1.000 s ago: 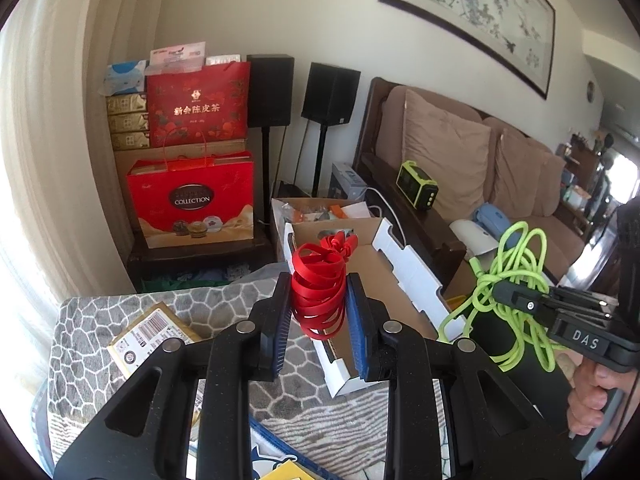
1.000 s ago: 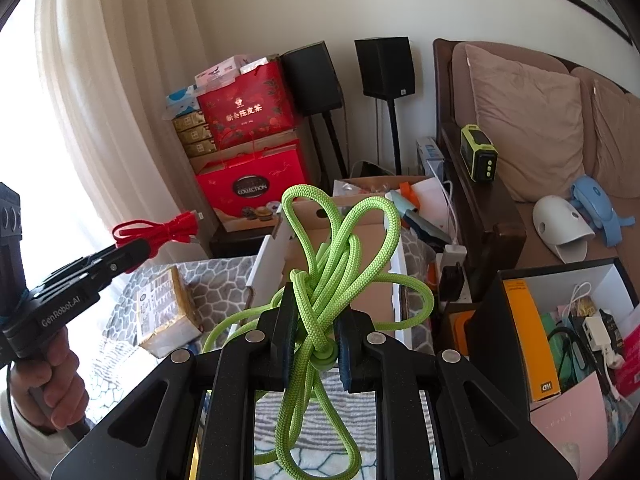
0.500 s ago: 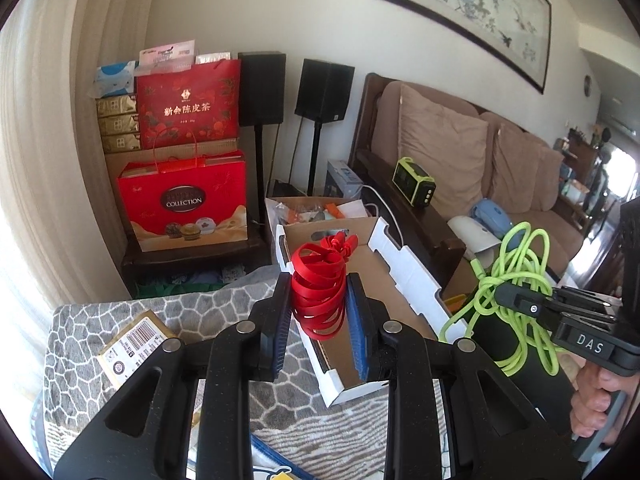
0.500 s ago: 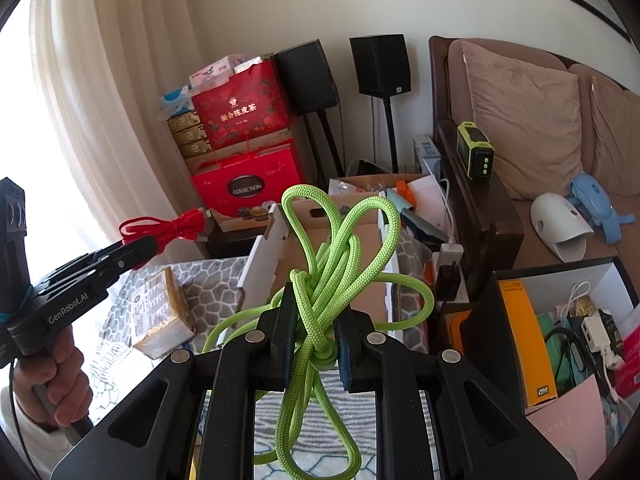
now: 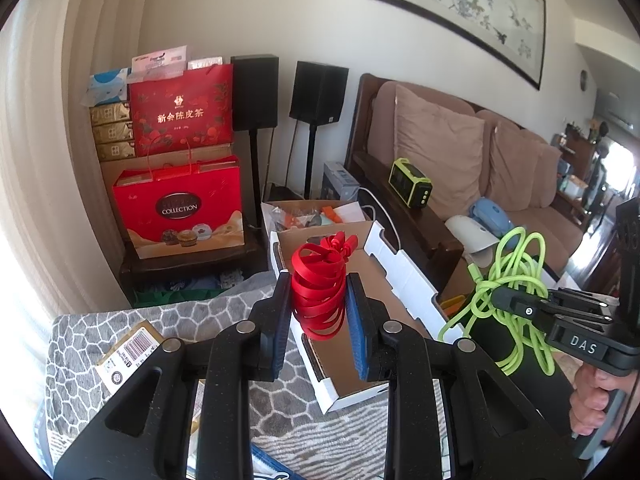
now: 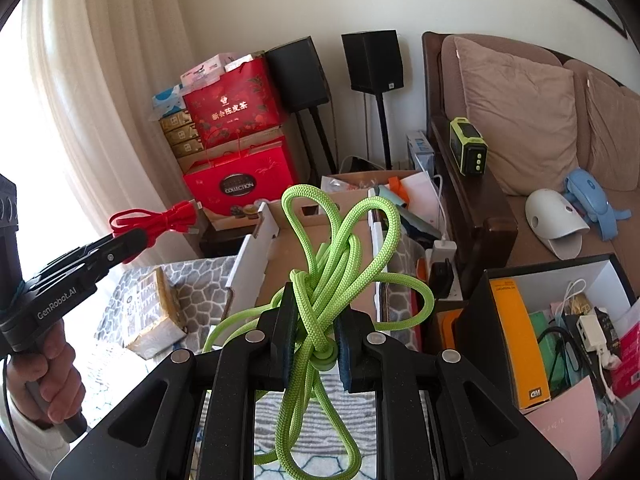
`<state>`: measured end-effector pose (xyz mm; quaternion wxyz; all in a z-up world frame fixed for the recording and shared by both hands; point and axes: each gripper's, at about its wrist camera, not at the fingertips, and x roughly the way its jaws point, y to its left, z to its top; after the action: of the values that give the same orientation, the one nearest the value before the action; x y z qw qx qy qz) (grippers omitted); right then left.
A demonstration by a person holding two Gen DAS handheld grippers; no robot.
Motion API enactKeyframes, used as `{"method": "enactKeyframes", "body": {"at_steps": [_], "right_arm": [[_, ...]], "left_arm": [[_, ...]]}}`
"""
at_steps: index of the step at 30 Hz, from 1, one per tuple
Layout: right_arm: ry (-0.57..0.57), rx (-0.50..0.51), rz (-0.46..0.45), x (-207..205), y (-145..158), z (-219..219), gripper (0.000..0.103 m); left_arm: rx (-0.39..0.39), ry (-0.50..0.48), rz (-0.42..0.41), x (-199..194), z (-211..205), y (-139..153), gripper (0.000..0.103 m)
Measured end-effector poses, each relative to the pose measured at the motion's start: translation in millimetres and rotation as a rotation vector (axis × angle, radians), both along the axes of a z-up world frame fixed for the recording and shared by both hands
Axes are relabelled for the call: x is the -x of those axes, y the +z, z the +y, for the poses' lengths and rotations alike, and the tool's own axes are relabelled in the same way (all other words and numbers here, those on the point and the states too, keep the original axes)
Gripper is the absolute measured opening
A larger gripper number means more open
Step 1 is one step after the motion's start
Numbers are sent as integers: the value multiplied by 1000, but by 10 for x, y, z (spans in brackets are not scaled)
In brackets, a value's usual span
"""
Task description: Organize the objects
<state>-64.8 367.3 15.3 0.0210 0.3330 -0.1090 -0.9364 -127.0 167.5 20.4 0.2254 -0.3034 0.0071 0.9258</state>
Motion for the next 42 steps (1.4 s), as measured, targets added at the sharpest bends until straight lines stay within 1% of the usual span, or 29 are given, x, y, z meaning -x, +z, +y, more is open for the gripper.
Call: {"method": "enactKeyframes", "body": {"at_steps": [10,21,42], "right_arm": [[-8,-2,-3,37,-15,96,16],[-4,-3,-15,108,-37,88,16],[-3,-34,-35,232,-73,95,16]], "left_arm": [[2,-4,0,24,61,18,24],[7,-9,2,44,115,24,24],[13,0,-24,155,163,-75,24]]}}
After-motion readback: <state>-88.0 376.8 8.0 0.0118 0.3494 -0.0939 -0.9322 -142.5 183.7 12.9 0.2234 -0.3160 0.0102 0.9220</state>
